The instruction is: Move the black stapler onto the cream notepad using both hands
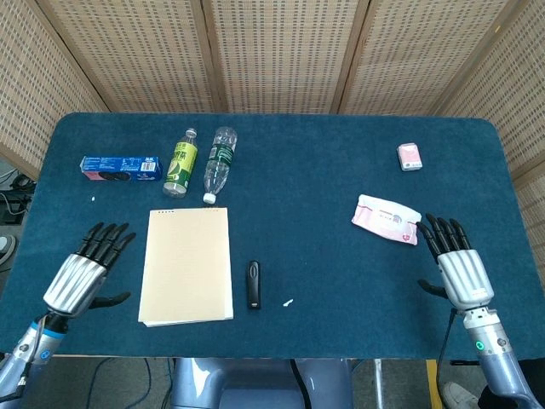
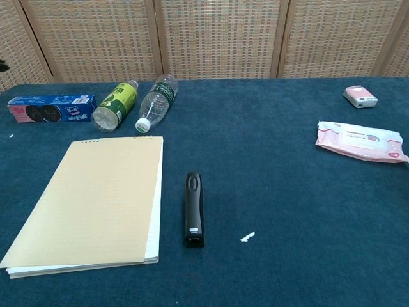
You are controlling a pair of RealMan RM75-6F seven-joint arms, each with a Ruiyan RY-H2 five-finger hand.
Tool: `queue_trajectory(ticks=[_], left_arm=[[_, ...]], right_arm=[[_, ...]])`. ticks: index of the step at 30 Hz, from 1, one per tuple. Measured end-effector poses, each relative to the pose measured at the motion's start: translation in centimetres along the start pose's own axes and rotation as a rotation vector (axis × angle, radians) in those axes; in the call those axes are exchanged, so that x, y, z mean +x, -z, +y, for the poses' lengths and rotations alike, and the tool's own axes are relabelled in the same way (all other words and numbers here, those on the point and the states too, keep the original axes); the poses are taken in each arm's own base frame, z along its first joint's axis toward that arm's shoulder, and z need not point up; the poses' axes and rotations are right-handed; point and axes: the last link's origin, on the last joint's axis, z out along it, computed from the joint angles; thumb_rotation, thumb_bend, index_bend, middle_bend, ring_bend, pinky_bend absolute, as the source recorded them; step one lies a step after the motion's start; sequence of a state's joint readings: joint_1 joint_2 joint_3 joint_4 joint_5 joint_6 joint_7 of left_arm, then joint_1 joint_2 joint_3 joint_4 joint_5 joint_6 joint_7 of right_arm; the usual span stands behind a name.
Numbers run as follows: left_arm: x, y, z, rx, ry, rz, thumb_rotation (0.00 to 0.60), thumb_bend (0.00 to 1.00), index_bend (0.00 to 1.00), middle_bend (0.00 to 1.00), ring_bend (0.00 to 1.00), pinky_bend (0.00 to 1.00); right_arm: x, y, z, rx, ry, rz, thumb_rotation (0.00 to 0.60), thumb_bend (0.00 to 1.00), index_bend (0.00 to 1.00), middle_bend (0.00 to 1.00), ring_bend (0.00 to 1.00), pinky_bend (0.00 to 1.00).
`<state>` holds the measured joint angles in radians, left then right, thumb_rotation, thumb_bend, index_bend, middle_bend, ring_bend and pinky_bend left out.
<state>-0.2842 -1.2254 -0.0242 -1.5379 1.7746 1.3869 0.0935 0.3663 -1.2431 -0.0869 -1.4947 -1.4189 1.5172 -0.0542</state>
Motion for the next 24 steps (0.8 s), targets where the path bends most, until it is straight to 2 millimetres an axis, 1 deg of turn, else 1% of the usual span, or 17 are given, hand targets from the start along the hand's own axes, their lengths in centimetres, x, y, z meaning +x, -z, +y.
queue_trajectory(ticks=[2,4,5,8,10,13,15,17,20,24], left_arm=[[-0.2,-1.3,1.1,-0.118,-0.051,0.0,0.6,0.0,0.0,0.0,0.0,0.0],[-0.4,-2.7,2.2,-0.237,-0.11,0.001,0.6,0.0,0.0,0.0,0.0,0.0],[-0.5,-3.3,2.7,-0.287,-0.134,0.001,0.6,0.0,0.01,0.0,0.0,0.0],[-0.9,-5.5,4.4,-0.439,-0.207,0.002,0.6,0.0,0.06,0.0,0.01,0.0],[-1.1,-6.9,5.6,-0.544,-0.261,0.015,0.6,0.03,0.09,0.01,0.02,0.0],[-1.7,-8.9,7.1,-0.696,-0.338,0.024,0.6,0.14,0.1,0.01,0.04,0.03],[-2.3,-10.2,7.7,-0.767,-0.381,0.015,0.6,0.22,0.14,0.02,0.06,0.04],[-3.0,-11.7,8.2,-0.826,-0.423,-0.003,0.6,0.25,0.16,0.06,0.09,0.05],[-4.2,-13.5,8.9,-0.883,-0.47,-0.038,0.6,0.26,0.17,0.09,0.12,0.07],[-5.7,-15.3,9.8,-0.933,-0.515,-0.078,0.6,0.26,0.17,0.09,0.12,0.07]], right_arm=[[0.5,1.3,-0.1,-0.037,-0.009,-0.008,0.6,0.0,0.0,0.0,0.0,0.0],[0.9,2.2,0.1,-0.064,0.003,-0.003,0.6,0.0,0.0,0.0,0.0,0.0],[1.0,2.5,0.3,-0.072,0.015,0.002,0.6,0.0,0.0,0.0,0.0,0.0],[1.3,2.5,0.6,-0.073,0.032,0.015,0.6,0.0,0.0,0.0,0.0,0.0],[1.5,2.5,0.8,-0.076,0.032,0.023,0.6,0.0,0.0,0.0,0.0,0.0],[1.6,2.5,1.3,-0.084,0.024,0.025,0.6,0.0,0.0,0.0,0.0,0.0],[1.7,2.5,1.6,-0.093,0.019,0.028,0.6,0.0,0.0,0.0,0.0,0.0],[1.8,2.4,1.9,-0.104,0.015,0.029,0.6,0.0,0.0,0.0,0.0,0.0],[1.8,2.4,2.3,-0.117,0.014,0.029,0.6,0.0,0.0,0.0,0.0,0.0],[1.9,2.2,2.7,-0.134,0.015,0.029,0.6,0.0,0.0,0.0,0.0,0.0]])
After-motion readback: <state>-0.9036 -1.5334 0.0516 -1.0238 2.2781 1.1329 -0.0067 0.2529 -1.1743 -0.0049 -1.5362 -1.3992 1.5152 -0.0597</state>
